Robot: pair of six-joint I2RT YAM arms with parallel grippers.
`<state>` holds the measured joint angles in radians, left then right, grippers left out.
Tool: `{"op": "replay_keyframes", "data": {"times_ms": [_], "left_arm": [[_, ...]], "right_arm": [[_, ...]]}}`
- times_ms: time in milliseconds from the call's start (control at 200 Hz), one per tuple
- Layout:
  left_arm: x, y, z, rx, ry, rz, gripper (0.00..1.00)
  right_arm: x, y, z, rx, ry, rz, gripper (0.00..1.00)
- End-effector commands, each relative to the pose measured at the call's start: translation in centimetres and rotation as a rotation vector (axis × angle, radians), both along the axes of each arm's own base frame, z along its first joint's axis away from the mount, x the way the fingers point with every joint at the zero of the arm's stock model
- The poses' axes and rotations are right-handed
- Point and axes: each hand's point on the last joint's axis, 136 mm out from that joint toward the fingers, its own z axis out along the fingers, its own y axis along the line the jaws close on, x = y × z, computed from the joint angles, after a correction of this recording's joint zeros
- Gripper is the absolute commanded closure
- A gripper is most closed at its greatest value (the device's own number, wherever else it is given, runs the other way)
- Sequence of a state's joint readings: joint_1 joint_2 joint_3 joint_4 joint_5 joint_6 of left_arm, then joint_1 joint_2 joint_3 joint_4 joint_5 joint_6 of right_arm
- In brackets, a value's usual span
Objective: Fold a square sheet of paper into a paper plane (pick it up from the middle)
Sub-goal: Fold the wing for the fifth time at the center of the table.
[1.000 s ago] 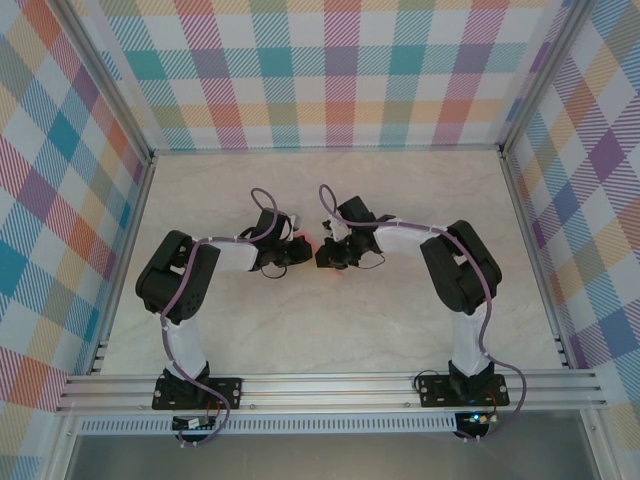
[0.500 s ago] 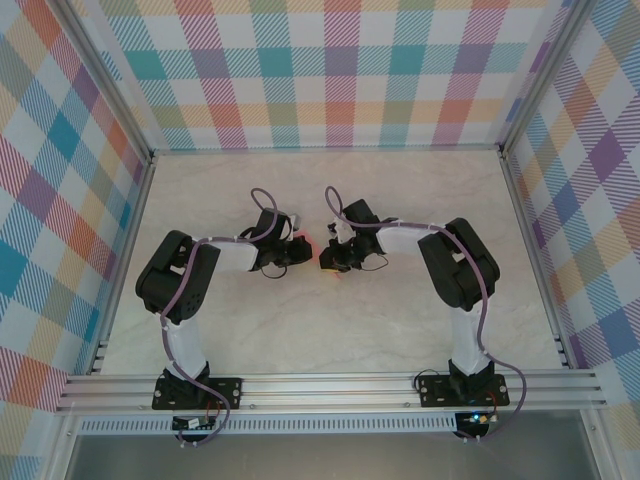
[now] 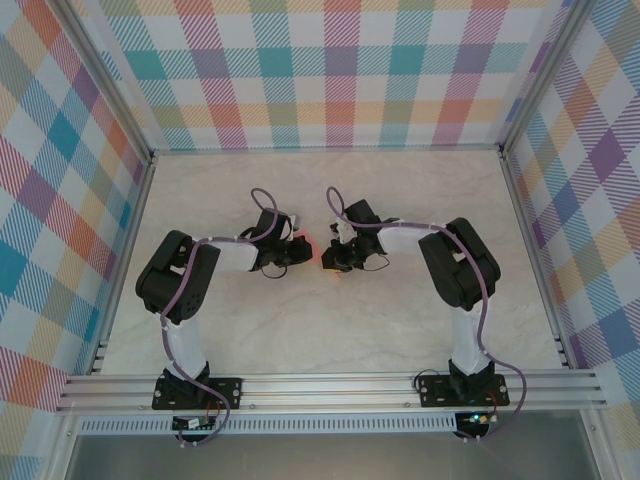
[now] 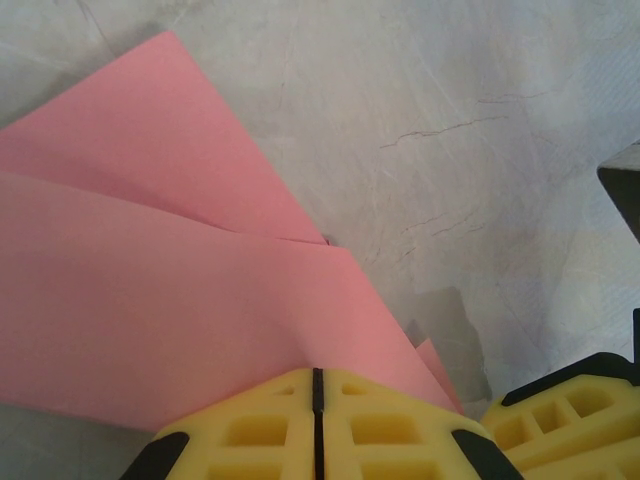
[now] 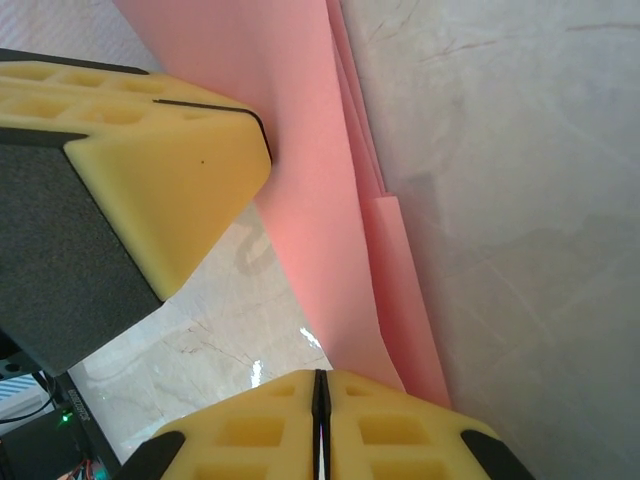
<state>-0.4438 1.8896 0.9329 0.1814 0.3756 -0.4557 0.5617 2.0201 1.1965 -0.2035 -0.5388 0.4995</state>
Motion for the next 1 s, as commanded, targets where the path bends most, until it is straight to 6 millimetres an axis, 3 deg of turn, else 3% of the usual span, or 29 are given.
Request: {"op": "replay_keyframes", "data": {"times_ms": [0,160,235,385,610,995], "left_arm": [[-1.8,2.3,-4.2,0.135,0.112,0.036,0.92],[-1.8,2.2,-4.2,0.135,0.113,0.035,0.91],[-1.7,2.2,-4.1,0.136,0.114,0.036,0.92],[-1.7,2.2,-4.1,0.136,0.113,0.036,0.92],[-1.7,2.2,-4.0,0.137,0.117,0.034,0.92],[-1.7,2.2,-4.0,0.139,0.115,0.031,0.92]], "right_arm": [[-0.7,-1.4,-1.9,-0.052,0.038,-0.001,0.89],[-0.6,-1.0,2.1,0.001,-0.04,0.023,0.88],[-0.7,-1.2,2.8,-0.016,-0.066,0.044,0.88],[-1.5,-1.6,2.4,-0.04,-0.069,0.08,0.88],[-2.6,-0.6,2.3,-0.021,-0.051,0.144,0.87],[-1.9,-1.2,0.3,-0.055,-0.009,0.097,0.88]]}}
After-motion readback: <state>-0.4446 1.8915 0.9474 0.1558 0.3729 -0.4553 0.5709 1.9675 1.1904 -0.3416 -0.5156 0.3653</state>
